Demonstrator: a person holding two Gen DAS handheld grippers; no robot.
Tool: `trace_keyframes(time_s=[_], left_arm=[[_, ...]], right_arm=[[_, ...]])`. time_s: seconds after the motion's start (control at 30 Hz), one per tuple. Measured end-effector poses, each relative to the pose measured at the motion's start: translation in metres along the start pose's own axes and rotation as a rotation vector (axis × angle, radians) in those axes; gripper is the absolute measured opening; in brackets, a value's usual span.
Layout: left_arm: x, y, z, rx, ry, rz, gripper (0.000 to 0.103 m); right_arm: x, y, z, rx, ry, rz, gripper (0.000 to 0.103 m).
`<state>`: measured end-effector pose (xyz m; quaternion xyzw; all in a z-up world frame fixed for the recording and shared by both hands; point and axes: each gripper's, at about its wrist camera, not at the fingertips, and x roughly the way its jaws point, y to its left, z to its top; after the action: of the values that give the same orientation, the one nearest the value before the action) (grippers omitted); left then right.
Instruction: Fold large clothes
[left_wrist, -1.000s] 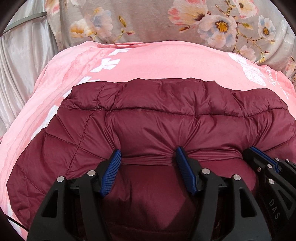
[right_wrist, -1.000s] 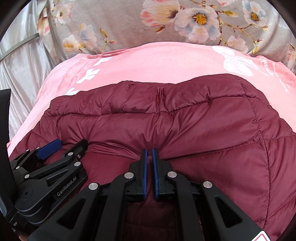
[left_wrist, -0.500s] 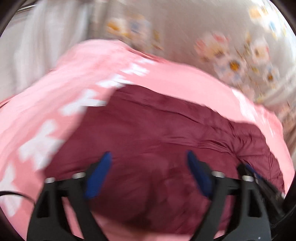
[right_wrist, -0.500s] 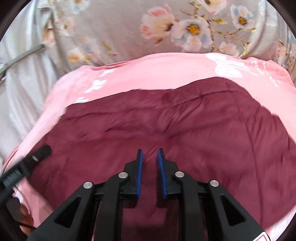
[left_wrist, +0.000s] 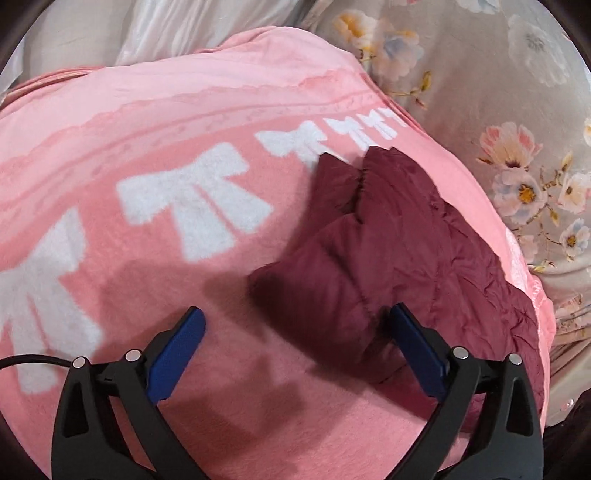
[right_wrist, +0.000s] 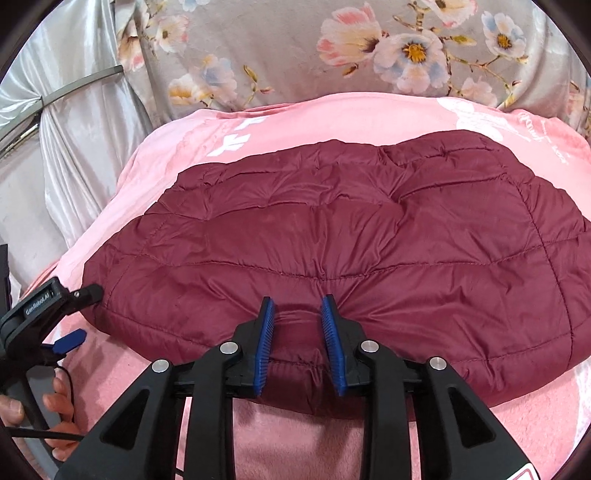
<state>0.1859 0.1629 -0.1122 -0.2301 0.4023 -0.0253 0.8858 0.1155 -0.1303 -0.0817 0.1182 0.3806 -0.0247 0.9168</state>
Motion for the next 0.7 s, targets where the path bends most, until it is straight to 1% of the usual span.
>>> trace_keyframes(time_s=[0.07, 0.1, 0.13, 0.17, 0.2, 0.23, 0.27, 0.33, 0.37, 0.43, 0.47, 0.53, 0.6, 0.67, 0.7], left_arm=[[0.006, -0.007, 0.001, 0.000, 0.021, -0.040, 0.096], [0.008, -0.013, 0.003, 0.003, 0.034, -0.067, 0.093], [0.009, -0.017, 0.004, 0.004, 0.045, -0.091, 0.081], [0.008, -0.022, 0.004, 0.006, 0.054, -0.109, 0.065], [0.006, -0.028, 0.006, 0.015, 0.059, -0.121, 0.060], [0.004, -0.033, 0.008, 0.025, 0.054, -0.127, 0.047], [-0.003, -0.040, 0.010, 0.043, 0.039, -0.140, 0.029], [-0.022, -0.053, 0.012, 0.089, 0.002, -0.169, 0.019], [-0.033, -0.059, 0.014, 0.110, -0.017, -0.197, 0.016], [-0.055, -0.072, 0.015, 0.147, -0.047, -0.257, 0.014], [-0.068, -0.081, 0.015, 0.172, -0.060, -0.298, 0.013], [-0.088, -0.102, 0.010, 0.229, -0.076, -0.353, 0.012], [-0.103, -0.124, 0.002, 0.287, -0.083, -0.396, 0.012], [-0.115, -0.143, -0.008, 0.344, -0.095, -0.420, 0.012], [-0.120, -0.152, -0.011, 0.367, -0.098, -0.430, 0.012]], right_arm=[[0.002, 0.003, 0.000, -0.004, 0.007, -0.008, 0.028], [0.003, 0.003, 0.000, -0.008, 0.013, -0.015, 0.028], [0.002, 0.004, -0.001, -0.011, 0.015, -0.018, 0.028], [0.002, 0.005, -0.001, -0.013, 0.017, -0.021, 0.028], [0.002, 0.005, -0.001, -0.014, 0.019, -0.022, 0.028], [0.003, 0.005, -0.001, -0.012, 0.021, -0.022, 0.028], [0.002, 0.004, -0.001, -0.011, 0.022, -0.023, 0.028], [0.002, 0.004, -0.001, -0.009, 0.024, -0.025, 0.028], [0.002, 0.003, -0.001, -0.009, 0.026, -0.027, 0.028], [0.003, 0.003, -0.001, -0.006, 0.029, -0.028, 0.028], [0.003, 0.002, 0.000, -0.005, 0.032, -0.027, 0.028], [0.003, 0.001, 0.000, 0.003, 0.036, -0.019, 0.028], [0.001, -0.003, 0.001, 0.015, 0.040, 0.003, 0.028], [-0.011, -0.011, -0.002, 0.036, 0.030, 0.026, 0.027], [-0.021, -0.019, -0.006, 0.070, 0.018, 0.048, 0.027]])
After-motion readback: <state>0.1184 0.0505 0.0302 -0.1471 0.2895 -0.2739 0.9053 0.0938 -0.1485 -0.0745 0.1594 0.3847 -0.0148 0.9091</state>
